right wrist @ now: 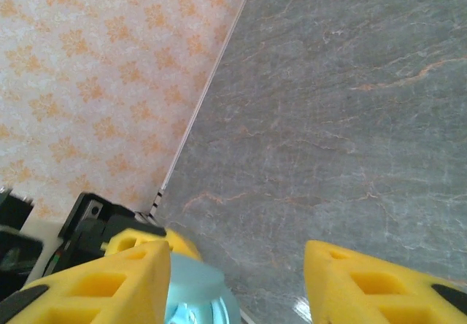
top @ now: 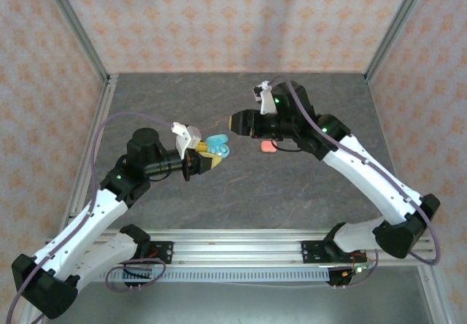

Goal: Insert the wireless bluetooth earbuds into the charging case

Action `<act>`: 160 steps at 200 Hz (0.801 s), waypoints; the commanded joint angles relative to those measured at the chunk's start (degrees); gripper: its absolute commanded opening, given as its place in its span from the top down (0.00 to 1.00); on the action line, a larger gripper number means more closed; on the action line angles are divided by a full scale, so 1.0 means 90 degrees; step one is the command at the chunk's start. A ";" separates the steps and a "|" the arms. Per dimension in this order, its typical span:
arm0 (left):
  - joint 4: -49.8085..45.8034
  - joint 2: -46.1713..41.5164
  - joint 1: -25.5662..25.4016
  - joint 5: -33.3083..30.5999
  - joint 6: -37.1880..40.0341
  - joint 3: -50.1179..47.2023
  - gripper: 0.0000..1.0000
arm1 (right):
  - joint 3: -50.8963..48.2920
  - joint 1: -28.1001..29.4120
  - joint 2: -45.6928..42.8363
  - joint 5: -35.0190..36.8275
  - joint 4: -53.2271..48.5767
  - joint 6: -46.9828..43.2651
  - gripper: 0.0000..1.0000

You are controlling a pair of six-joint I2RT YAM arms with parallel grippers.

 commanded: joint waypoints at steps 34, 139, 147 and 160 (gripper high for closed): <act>0.0407 0.0097 -0.0107 0.0086 -0.0150 0.0350 0.87 | 0.0243 -0.0004 0.0466 -0.0454 0.0363 0.0253 0.44; 0.0692 0.0283 -0.0116 -0.0071 -0.0493 0.0452 0.87 | -0.1385 0.0006 -0.0602 -0.0965 0.1130 0.1163 0.36; 0.0737 0.0292 -0.0115 -0.0062 -0.0537 0.0455 0.87 | -0.1517 0.0006 -0.0706 -0.0944 0.1269 0.1286 0.35; 0.0789 0.0313 -0.0112 -0.0061 -0.0610 0.0452 0.87 | -0.1742 0.0006 -0.0827 -0.0951 0.1588 0.1544 0.35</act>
